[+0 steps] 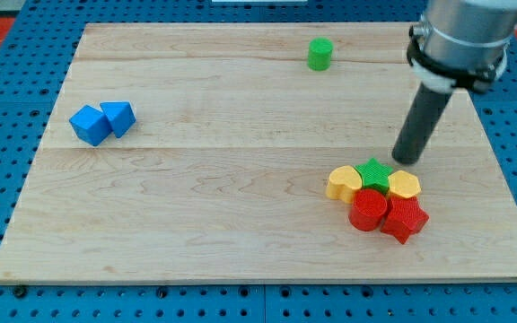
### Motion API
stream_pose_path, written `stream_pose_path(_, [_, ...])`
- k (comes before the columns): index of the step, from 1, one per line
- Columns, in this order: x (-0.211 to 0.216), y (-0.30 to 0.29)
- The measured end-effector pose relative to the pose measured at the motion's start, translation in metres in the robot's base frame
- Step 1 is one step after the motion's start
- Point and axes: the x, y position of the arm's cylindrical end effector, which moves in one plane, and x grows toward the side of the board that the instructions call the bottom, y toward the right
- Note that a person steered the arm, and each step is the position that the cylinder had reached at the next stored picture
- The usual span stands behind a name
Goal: Move your arm above the blue cube
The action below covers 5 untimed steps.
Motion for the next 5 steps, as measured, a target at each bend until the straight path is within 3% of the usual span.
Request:
stream_pose_path(1, [-0.055, -0.054])
stream_pose_path(2, [-0.089, -0.156])
stream_pose_path(4, [-0.118, -0.371])
stream_pose_path(5, [-0.103, -0.459])
